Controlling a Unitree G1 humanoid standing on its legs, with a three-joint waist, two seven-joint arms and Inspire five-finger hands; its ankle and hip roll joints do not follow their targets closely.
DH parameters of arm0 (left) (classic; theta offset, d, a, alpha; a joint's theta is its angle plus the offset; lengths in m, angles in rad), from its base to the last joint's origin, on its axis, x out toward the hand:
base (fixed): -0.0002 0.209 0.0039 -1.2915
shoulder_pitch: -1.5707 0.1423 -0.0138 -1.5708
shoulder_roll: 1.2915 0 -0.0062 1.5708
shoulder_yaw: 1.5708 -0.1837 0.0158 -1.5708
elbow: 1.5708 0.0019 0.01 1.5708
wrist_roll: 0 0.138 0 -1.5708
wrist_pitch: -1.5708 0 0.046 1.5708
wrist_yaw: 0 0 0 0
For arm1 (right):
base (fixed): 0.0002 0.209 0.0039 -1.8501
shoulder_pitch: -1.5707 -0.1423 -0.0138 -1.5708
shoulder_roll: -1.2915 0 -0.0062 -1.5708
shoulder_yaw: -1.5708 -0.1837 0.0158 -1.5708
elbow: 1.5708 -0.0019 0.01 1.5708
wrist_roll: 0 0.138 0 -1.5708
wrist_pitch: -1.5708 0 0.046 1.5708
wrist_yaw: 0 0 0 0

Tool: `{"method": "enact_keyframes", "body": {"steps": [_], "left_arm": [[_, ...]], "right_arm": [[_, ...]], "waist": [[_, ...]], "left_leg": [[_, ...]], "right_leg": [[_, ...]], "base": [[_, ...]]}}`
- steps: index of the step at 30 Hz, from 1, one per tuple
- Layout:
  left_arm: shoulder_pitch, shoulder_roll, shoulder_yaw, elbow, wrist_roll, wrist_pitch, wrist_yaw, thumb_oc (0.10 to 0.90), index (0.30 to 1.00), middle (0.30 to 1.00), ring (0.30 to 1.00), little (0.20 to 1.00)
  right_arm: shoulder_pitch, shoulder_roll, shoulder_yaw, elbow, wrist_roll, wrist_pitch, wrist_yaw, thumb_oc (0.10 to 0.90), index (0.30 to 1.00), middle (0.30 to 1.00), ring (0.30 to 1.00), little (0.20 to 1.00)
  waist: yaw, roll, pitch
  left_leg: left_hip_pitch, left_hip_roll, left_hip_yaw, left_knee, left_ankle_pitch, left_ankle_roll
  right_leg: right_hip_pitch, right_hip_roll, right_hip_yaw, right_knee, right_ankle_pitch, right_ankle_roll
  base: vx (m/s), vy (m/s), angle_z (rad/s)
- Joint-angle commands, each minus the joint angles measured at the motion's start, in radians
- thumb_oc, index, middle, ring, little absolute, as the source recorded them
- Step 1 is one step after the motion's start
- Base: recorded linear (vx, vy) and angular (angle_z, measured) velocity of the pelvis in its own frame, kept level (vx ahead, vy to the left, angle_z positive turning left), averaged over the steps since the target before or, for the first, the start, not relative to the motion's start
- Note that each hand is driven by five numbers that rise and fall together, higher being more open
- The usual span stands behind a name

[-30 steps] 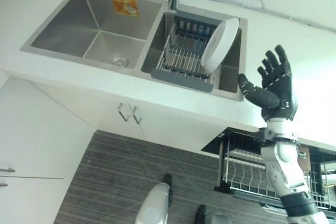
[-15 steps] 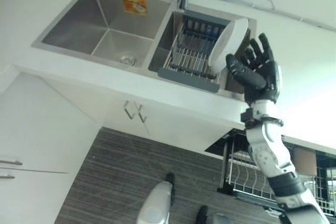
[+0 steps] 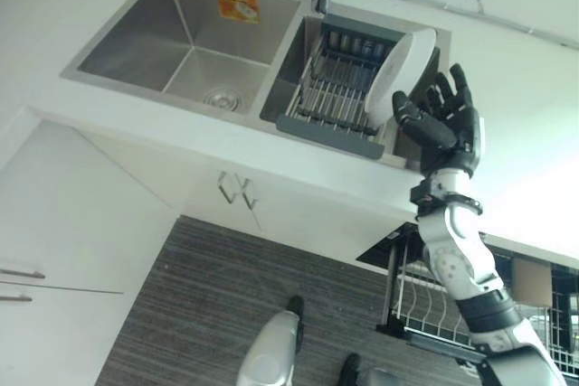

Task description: Place the dishes in the dishwasher.

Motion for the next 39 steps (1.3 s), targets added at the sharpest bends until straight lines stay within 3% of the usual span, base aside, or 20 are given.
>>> {"method": "enact_keyframes", "body": {"steps": [1, 23, 24, 25, 32, 39], "left_arm": [[0.055, 0.027, -0.048, 0.037, 0.025, 0.02, 0.025, 0.8, 0.9, 0.9, 0.9, 0.9], [0.06, 0.043, -0.058, 0.011, 0.003, 0.041, 0.016, 0.8, 0.9, 0.9, 0.9, 0.9], [0.059, 0.044, -0.06, 0.01, 0.005, 0.042, 0.016, 0.8, 0.9, 0.9, 0.9, 0.9], [0.058, 0.044, -0.064, 0.009, 0.002, 0.042, 0.017, 0.8, 0.9, 0.9, 0.9, 0.9], [0.048, 0.054, -0.084, 0.015, 0.004, 0.028, 0.005, 0.8, 0.9, 0.9, 0.9, 0.9], [0.043, 0.064, -0.096, 0.006, 0.024, 0.031, -0.005, 0.8, 0.9, 0.9, 0.9, 0.9]], "right_arm": [[-0.121, -0.022, -0.051, -0.055, -0.038, -0.077, -0.003, 0.8, 0.9, 0.9, 0.9, 0.9], [-0.257, -0.056, -0.054, 0.06, -0.086, -0.019, -0.112, 0.8, 0.9, 0.9, 0.9, 0.9], [-0.263, -0.061, -0.053, 0.068, -0.105, -0.014, -0.138, 0.505, 0.458, 0.458, 0.458, 0.458], [-0.271, -0.069, -0.056, 0.082, -0.137, -0.008, -0.171, 0.4, 0.3, 0.3, 0.3, 0.3], [-0.317, -0.121, -0.072, 0.185, -0.187, -0.017, -0.24, 0.4, 0.3, 0.3, 0.3, 0.3], [-0.355, -0.147, -0.068, 0.246, -0.202, -0.025, -0.225, 0.4, 0.3, 0.3, 0.3, 0.3]], "waist": [[0.004, 0.016, -0.04], [0.046, 0.026, -0.009], [0.048, 0.027, -0.009], [0.05, 0.027, -0.009], [0.064, 0.035, 0.0], [0.079, 0.047, 0.002]], "left_leg": [[0.061, 0.069, -0.053, -0.06, -0.079, -0.069], [0.061, 0.055, -0.087, -0.06, -0.071, -0.073], [0.061, 0.054, -0.089, -0.06, -0.07, -0.073], [0.06, 0.053, -0.091, -0.06, -0.07, -0.074], [0.055, 0.049, -0.098, -0.06, -0.067, -0.075], [0.049, 0.04, -0.111, -0.06, -0.063, -0.075]], "right_leg": [[-0.091, -0.029, -0.034, 0.034, 0.038, -0.004], [-0.074, -0.039, -0.051, 0.034, 0.034, -0.005], [-0.074, -0.039, -0.051, 0.034, 0.034, -0.006], [-0.073, -0.039, -0.052, 0.034, 0.033, -0.005], [-0.071, -0.042, -0.063, 0.034, 0.034, -0.007], [-0.07, -0.049, -0.077, 0.034, 0.034, -0.007]], "base": [[0.0, 0.0, 0.0], [0.01, -0.002, 0.05], [0.01, 0.001, 0.06], [0.01, 0.001, 0.06], [0.0, 0.001, 0.01], [-0.01, 0.006, 0.1]]}}
